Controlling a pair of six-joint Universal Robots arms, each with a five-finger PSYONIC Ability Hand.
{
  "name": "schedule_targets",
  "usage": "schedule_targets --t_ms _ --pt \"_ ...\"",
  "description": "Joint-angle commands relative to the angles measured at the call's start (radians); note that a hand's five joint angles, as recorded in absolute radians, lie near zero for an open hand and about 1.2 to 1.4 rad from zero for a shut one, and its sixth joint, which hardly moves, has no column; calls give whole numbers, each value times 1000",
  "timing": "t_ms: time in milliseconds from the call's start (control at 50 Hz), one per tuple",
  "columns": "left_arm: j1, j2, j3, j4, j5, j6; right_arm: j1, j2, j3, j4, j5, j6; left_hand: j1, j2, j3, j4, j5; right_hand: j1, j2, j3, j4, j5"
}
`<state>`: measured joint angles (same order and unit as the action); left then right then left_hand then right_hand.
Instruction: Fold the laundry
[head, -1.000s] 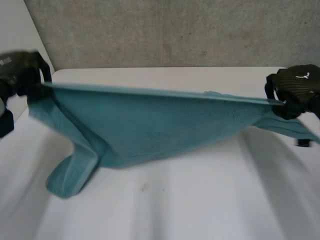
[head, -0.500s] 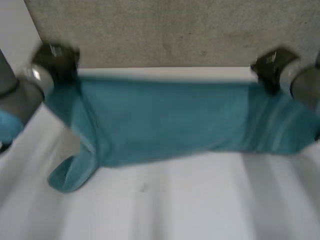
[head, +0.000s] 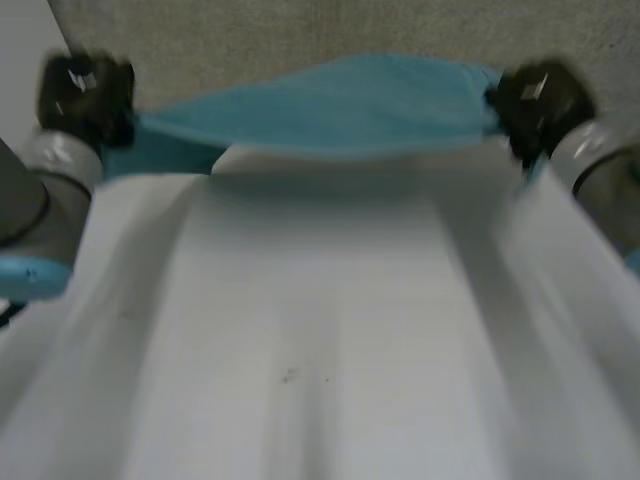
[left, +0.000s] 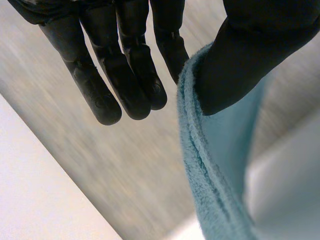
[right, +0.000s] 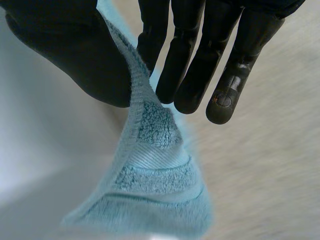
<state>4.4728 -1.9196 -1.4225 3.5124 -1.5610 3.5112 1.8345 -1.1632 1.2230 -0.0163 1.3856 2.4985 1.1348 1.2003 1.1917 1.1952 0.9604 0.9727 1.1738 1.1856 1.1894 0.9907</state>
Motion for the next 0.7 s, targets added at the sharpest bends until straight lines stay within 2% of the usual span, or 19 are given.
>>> schedule_targets --t_ms 20,100,120,140,260,360,680,700 --pt "0 -70 -153 3 25 8 15 151 116 24 -5 8 261 196 205 201 261 424 222 211 207 231" --pt "2 -73 -196 3 36 9 6 183 145 45 -10 22 261 196 205 201 261 331 130 118 114 138" --pt "2 -73 -203 2 36 9 6 184 154 45 -13 32 261 196 205 201 261 150 -51 -62 -66 -42" --pt "6 -72 -223 3 38 9 -1 181 179 41 -17 92 261 196 205 201 261 -223 -424 -436 -440 -416" --pt "43 -56 -245 2 39 9 -78 175 227 6 -30 285 261 196 205 201 261 -394 -595 -607 -611 -587" --pt "66 -39 -257 2 41 8 -109 149 291 -14 -53 387 261 196 205 201 261 -412 -613 -625 -629 -605" --pt "80 -47 -271 2 41 8 -227 155 334 -50 -56 382 261 196 205 201 261 -312 -513 -525 -529 -505" --pt "80 -47 -271 2 41 8 -236 155 332 -53 -56 382 261 196 205 201 261 -248 -449 -461 -465 -441"
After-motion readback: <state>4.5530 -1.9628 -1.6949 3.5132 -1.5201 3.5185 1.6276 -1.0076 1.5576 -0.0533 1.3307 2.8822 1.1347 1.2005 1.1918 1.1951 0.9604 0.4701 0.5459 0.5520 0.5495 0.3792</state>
